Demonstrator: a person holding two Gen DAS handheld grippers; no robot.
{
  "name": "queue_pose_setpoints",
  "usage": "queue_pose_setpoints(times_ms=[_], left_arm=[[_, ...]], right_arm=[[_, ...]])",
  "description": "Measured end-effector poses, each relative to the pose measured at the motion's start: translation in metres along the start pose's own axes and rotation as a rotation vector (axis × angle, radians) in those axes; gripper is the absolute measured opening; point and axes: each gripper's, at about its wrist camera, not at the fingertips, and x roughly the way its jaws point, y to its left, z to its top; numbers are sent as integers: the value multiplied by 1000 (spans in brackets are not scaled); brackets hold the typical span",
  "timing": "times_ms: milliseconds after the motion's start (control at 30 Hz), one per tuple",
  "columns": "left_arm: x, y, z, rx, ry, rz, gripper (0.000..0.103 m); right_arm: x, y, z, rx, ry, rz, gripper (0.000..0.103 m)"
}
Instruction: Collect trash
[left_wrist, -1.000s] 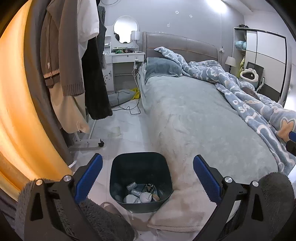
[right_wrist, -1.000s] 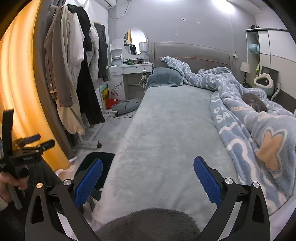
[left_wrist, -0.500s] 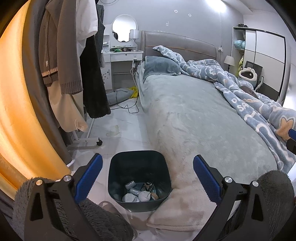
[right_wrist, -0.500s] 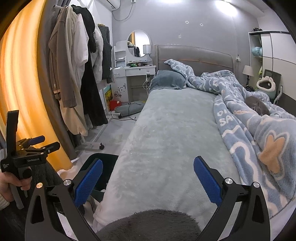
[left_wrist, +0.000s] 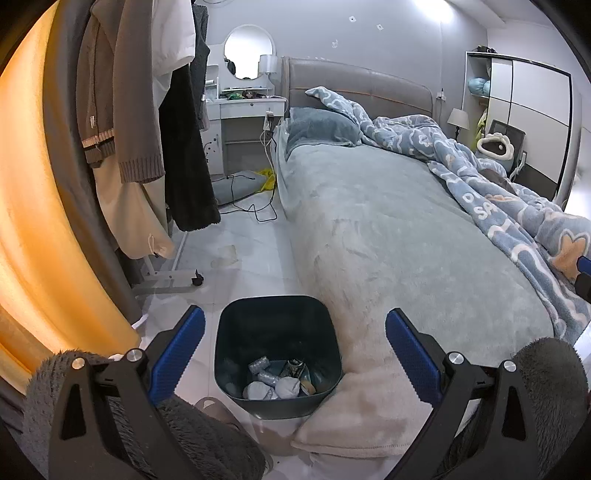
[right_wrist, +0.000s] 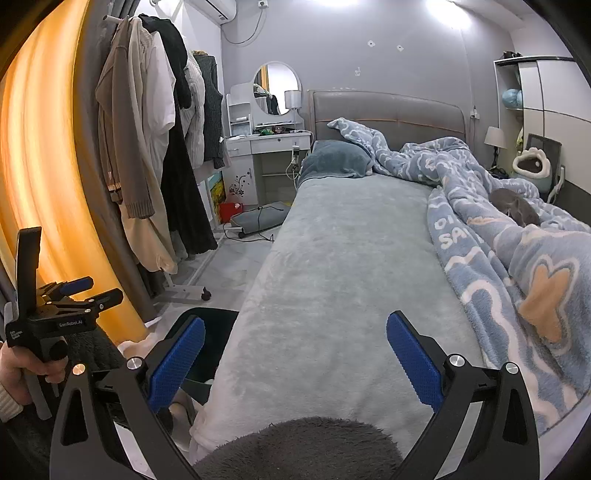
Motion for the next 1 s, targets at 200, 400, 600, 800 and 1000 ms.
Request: queue_pose_setpoints(times_ms=[200,400,600,800,1000], left_arm=[[0,0,0,0,0,1,100],[0,0,0,0,0,0,100],[0,0,1,0,0,0,100],[0,0,1,-1,0,0,100],[0,0,-1,-1,1,0,100]], right_arm=[[0,0,0,-1,0,-1,100],[0,2,-1,0,1,-1,100],[0,2,-1,1,-1,-2,100],[0,4,-1,2,-1,-3,100],[0,4,-2,3,-1,-3,100]])
